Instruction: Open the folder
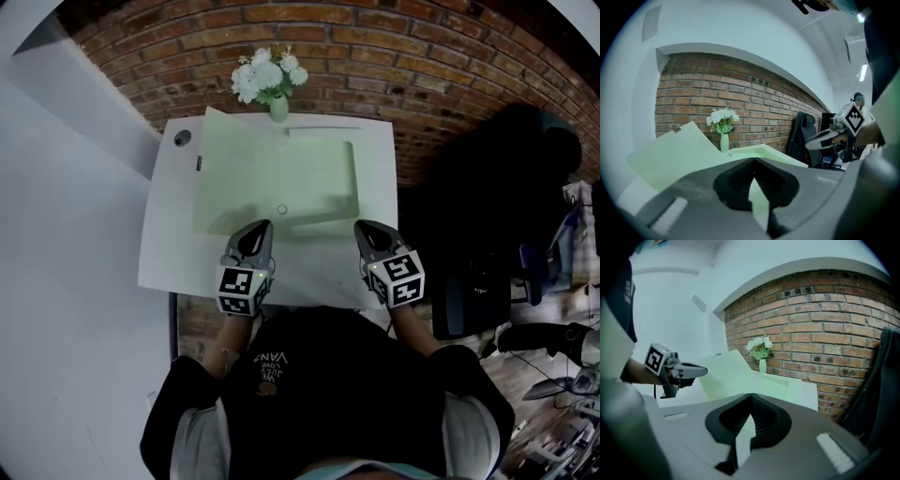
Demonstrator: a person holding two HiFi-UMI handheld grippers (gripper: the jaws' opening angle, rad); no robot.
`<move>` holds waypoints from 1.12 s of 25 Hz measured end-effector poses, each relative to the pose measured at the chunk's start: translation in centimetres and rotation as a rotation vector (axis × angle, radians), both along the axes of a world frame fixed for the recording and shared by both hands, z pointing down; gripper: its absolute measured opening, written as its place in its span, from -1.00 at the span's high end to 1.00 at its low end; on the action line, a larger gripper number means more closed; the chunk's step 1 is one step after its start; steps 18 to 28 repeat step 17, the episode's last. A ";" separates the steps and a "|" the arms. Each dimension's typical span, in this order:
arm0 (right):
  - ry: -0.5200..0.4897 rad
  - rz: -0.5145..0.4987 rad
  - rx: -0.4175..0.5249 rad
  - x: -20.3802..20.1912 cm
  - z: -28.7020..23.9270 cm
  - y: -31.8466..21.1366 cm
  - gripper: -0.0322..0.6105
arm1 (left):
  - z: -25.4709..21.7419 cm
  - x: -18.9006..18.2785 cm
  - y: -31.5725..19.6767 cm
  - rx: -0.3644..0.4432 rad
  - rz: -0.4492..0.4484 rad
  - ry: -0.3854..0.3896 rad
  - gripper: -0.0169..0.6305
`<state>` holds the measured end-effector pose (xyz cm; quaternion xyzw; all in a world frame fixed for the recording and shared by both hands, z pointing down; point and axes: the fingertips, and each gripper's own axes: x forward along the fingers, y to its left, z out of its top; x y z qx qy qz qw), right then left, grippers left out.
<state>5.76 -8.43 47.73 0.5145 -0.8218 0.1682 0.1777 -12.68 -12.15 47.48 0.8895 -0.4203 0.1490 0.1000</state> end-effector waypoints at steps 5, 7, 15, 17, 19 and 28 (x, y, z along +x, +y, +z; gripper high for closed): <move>-0.003 0.005 0.012 0.0 -0.2 -0.2 0.91 | 0.0 0.6 0.3 0.000 0.005 0.026 0.94; -0.003 0.005 0.007 -0.1 -0.1 -0.2 0.91 | 0.0 0.6 0.4 -0.002 0.002 0.031 0.94; -0.014 0.002 0.006 -0.8 0.2 -0.3 0.91 | 0.2 -0.2 0.3 -0.002 -0.017 0.025 0.94; -0.012 -0.001 0.003 -0.8 0.4 -0.3 0.91 | 0.1 -0.1 0.2 0.001 -0.019 0.028 0.95; -0.012 -0.001 0.003 -0.8 0.4 -0.3 0.91 | 0.1 -0.1 0.2 0.001 -0.019 0.028 0.95; -0.012 -0.001 0.003 -0.8 0.4 -0.3 0.91 | 0.1 -0.1 0.2 0.001 -0.019 0.028 0.95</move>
